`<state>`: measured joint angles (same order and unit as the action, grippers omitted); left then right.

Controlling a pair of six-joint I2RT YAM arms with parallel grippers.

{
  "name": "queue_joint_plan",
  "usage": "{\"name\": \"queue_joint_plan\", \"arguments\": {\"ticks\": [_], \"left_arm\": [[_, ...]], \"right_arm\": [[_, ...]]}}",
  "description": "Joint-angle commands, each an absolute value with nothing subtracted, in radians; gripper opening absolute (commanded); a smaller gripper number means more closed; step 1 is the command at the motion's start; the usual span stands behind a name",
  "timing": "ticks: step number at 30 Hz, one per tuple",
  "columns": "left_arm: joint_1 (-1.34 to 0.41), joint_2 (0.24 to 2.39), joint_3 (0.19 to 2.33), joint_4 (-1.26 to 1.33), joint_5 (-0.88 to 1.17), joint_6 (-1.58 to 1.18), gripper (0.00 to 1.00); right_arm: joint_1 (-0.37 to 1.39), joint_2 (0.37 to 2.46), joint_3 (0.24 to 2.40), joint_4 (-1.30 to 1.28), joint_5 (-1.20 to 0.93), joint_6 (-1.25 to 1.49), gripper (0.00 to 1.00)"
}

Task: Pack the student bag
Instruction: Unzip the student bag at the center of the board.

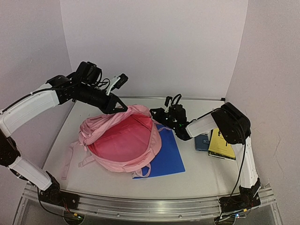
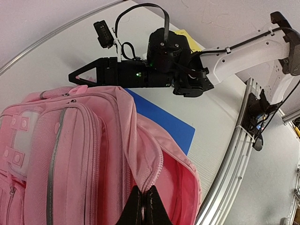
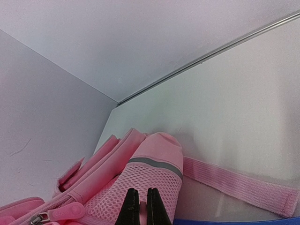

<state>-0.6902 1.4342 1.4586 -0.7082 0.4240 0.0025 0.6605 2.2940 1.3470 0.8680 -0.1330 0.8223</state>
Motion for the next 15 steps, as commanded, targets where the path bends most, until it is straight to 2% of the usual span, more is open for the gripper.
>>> {"name": "queue_joint_plan", "arguments": {"ticks": [1, 3, 6, 9, 15], "left_arm": [[-0.612, 1.396, 1.504, -0.666, 0.434, -0.010, 0.00], [-0.569, 1.414, 1.492, -0.663, 0.445, -0.030, 0.00], [-0.510, 1.439, 1.479, -0.655, 0.470, -0.039, 0.00], [-0.455, 1.461, 1.468, -0.638, 0.501, -0.046, 0.00], [-0.370, 1.489, 1.421, -0.574, 0.538, -0.064, 0.00]], "right_arm": [[0.612, 2.224, 1.308, 0.831, -0.072, 0.743, 0.06], [0.613, 2.160, 1.275, 0.824, -0.077, 0.714, 0.19], [0.612, 2.056, 1.230, 0.774, -0.089, 0.655, 0.45], [0.612, 1.958, 1.187, 0.689, -0.089, 0.607, 0.64], [0.615, 1.800, 1.067, 0.553, -0.092, 0.566, 0.82]]}}
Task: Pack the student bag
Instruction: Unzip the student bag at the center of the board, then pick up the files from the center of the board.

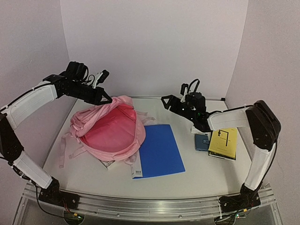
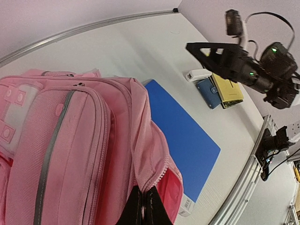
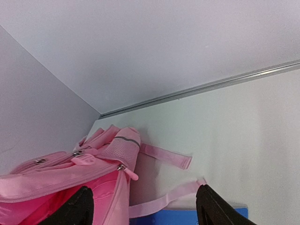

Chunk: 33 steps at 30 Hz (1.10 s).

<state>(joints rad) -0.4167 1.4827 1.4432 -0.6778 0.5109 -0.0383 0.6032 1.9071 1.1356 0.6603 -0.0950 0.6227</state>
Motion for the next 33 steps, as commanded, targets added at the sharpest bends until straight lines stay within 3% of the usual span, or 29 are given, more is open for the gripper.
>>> {"name": "queue_joint_plan", "arguments": {"ticks": [1, 13, 19, 23, 26, 33], "left_arm": [[-0.362, 1.490, 1.407, -0.560, 0.545, -0.066, 0.00], [-0.341, 1.451, 1.294, -0.492, 0.559, -0.069, 0.00], [-0.341, 1.463, 1.259, -0.489, 0.513, -0.078, 0.00], [-0.341, 1.472, 1.264, -0.497, 0.515, -0.097, 0.00], [-0.341, 1.470, 1.259, -0.497, 0.520, -0.107, 0.00], [-0.341, 1.518, 1.273, -0.543, 0.383, -0.129, 0.00]], "right_arm": [[0.614, 1.782, 1.052, 0.527, -0.086, 0.565, 0.83], [0.613, 1.494, 0.945, -0.018, 0.199, 0.556, 0.96], [0.578, 1.458, 0.961, -0.294, 0.277, 0.560, 0.98], [0.537, 1.482, 0.987, -0.381, 0.241, 0.565, 0.95], [0.543, 1.520, 1.010, -0.388, 0.083, 0.564, 0.87], [0.670, 1.595, 1.058, -0.378, -0.052, 0.601, 0.80]]}}
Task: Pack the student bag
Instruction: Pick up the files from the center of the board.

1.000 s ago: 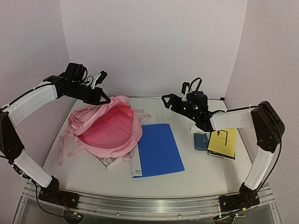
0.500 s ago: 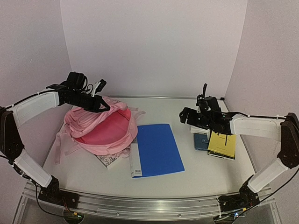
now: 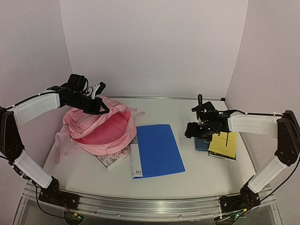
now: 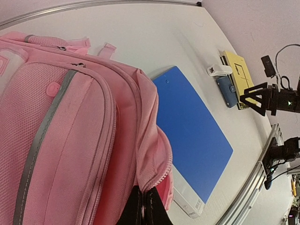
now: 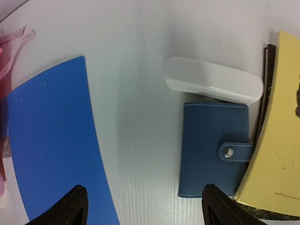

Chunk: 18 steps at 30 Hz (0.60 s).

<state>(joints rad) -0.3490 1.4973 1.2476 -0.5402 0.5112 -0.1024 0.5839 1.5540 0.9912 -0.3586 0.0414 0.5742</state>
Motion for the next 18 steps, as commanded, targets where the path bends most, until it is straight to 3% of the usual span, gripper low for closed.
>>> {"name": "queue_joint_plan", "arguments": {"ticks": [1, 12, 18], "left_arm": [[-0.341, 1.533, 1.281, -0.556, 0.368, -0.134, 0.00], [-0.336, 1.563, 1.293, -0.560, 0.414, -0.166, 0.00], [-0.335, 1.553, 1.291, -0.557, 0.421, -0.167, 0.00]], "right_arm": [[0.705, 1.611, 1.077, -0.379, -0.040, 0.609, 0.79], [1.171, 1.812, 1.284, -0.361, 0.352, 0.493, 0.88], [1.296, 1.836, 1.209, -0.186, 0.470, 0.354, 0.75]]}}
